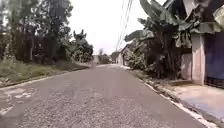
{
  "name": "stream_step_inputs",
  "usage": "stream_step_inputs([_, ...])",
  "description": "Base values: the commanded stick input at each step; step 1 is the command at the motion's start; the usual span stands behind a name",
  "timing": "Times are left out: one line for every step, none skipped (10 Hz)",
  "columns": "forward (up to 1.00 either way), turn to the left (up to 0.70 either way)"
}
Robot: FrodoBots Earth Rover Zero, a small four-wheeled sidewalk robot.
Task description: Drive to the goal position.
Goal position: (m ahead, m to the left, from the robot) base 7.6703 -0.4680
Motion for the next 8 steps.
stream_step_inputs([0.7,0.0])
stream_step_inputs([0.7,0.02])
stream_step_inputs([0.7,0.02])
stream_step_inputs([0.7,0.02])
stream_step_inputs([0.7,0.02])
stream_step_inputs([0.7,0.02])
stream_step_inputs([0.7,0.02])
stream_step_inputs([0.7,0.02])
